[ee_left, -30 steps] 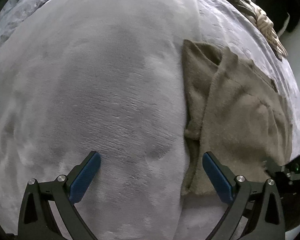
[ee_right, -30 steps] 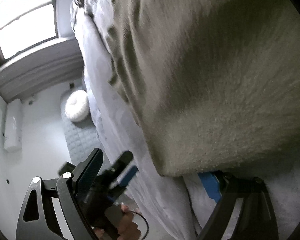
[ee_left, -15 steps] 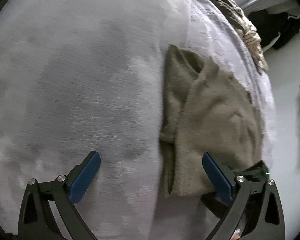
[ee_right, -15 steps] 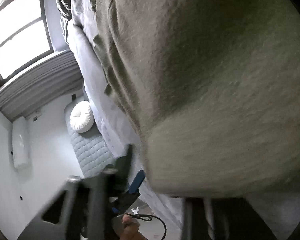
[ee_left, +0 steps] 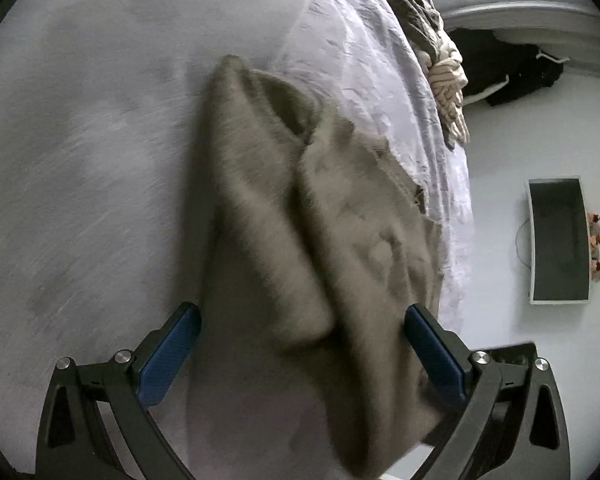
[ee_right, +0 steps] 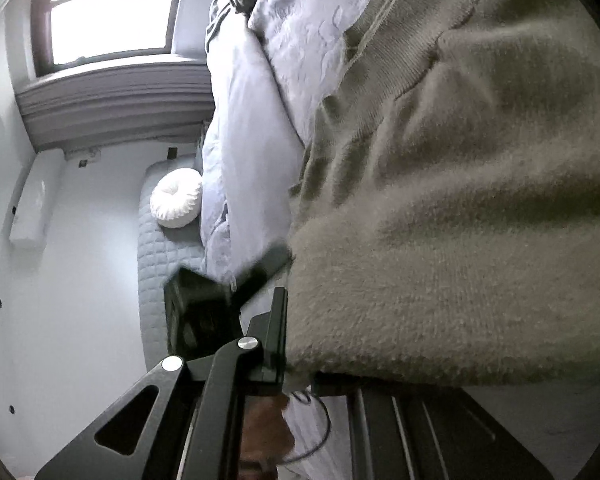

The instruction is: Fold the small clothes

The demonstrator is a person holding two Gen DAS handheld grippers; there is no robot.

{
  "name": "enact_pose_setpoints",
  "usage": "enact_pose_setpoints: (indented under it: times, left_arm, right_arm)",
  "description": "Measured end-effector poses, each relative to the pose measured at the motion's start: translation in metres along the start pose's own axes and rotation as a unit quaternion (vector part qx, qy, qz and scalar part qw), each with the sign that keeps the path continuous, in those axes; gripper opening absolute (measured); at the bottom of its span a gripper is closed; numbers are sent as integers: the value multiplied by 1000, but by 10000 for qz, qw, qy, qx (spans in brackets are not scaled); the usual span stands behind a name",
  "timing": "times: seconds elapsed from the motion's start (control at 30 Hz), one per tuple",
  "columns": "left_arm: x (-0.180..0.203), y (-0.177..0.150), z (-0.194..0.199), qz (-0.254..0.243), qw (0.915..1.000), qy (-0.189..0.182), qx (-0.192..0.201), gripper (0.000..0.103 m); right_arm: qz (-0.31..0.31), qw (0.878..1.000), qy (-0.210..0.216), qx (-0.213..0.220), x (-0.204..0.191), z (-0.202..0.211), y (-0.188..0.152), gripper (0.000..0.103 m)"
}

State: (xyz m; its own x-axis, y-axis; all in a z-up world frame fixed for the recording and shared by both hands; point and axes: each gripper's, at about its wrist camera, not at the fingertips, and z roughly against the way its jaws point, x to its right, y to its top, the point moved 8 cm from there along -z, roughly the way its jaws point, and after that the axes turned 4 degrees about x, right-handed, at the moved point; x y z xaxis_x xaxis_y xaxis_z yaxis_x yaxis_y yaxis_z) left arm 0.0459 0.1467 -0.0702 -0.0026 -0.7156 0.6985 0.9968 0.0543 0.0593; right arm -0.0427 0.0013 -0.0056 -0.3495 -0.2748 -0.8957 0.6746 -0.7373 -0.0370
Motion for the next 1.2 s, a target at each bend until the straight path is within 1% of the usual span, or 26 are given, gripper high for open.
enact_pose_setpoints:
  times: [0.07, 0.13, 0.27, 0.33, 0.43, 0.47, 0.5, 0.53, 0.57, 0.63, 0.67, 0.7, 0.73, 0.77, 0.8, 0.83, 0.87, 0.93, 1.03, 1.1, 1.13, 1.2]
  left_arm:
    - [12, 5, -12, -151, 9998, -43, -126, 102]
    - [20, 6, -23, -250, 9994, 36, -237, 102]
    - [24, 5, -44, -406, 9977, 414, -338, 102]
    - [20, 4, -51, -428, 9966, 599, -360, 102]
    - [15, 5, -60, -503, 9942, 895, -332, 102]
    - [15, 5, -60, -524, 9939, 914, -320, 101]
    - [15, 5, -61, -554, 9936, 936, -298, 101]
    - [16, 4, -61, -588, 9931, 976, -275, 101]
    - [17, 4, -63, -611, 9926, 1011, -265, 101]
    - [16, 5, -63, -667, 9915, 1094, -242, 101]
    - [16, 5, -63, -696, 9908, 1138, -209, 95]
    - [18, 6, -65, -733, 9897, 1219, -160, 90]
    - [18, 7, -66, -787, 9878, 1337, -144, 77]
    - [18, 8, -67, -827, 9859, 1448, -142, 63]
    - [17, 9, -69, -864, 9835, 1578, -166, 54]
    - [13, 10, -68, -883, 9823, 1639, -187, 37]
    - [13, 11, -68, -892, 9818, 1666, -182, 30]
    - [15, 13, -65, -937, 9823, 1620, -107, 24]
    - [20, 12, -62, -1051, 9805, 1659, -22, 20]
    - [32, 11, -55, -1199, 9802, 1574, 89, 19]
    - [39, 11, -50, -1244, 9805, 1512, 136, 18]
    - [58, 10, -44, -1383, 9803, 1390, 238, 18]
  right_arm:
    - [39, 9999, -92, -112, 4, -1, -6, 9]
    - [88, 9995, -191, -249, 7, -5, -14, 9]
    - [7, 9981, -335, -508, 21, -6, -28, 9]
    - [34, 9960, -528, -719, 32, -2, -35, 13]
    - [340, 9907, -911, -953, 43, 12, -41, 14]
    - [462, 9879, -1072, -1022, 47, 19, -41, 22]
    - [556, 9856, -1205, -1053, 50, 28, -40, 40]
    - [632, 9836, -1335, -1033, 53, 39, -36, 52]
    - [690, 9824, -1433, -979, 55, 49, -30, 70]
    - [841, 9813, -1555, -757, 53, 69, -13, 70]
    - [933, 9803, -1621, -636, 52, 77, -4, 70]
    - [1060, 9777, -1749, -472, 52, 86, 9, 63]
    - [1138, 9761, -1811, -377, 50, 90, 17, 55]
    - [1235, 9739, -1887, -254, 49, 94, 28, 32]
    - [1293, 9721, -1949, -188, 46, 92, 37, 15]
    - [1362, 9690, -2059, -102, 47, 92, 47, 10]
    - [1418, 9654, -2188, -20, 46, 90, 55, 9]
    - [1575, 9579, -2401, 75, 52, 88, 70, 9]
    - [1629, 9512, -2620, -39, 65, 75, 80, 8]
    - [1668, 9426, -2868, -370, 87, 63, 77, 5]
    - [1697, 9421, -2865, -389, 93, 64, 75, 5]
    - [1733, 9439, -2787, -352, 93, 67, 76, 5]
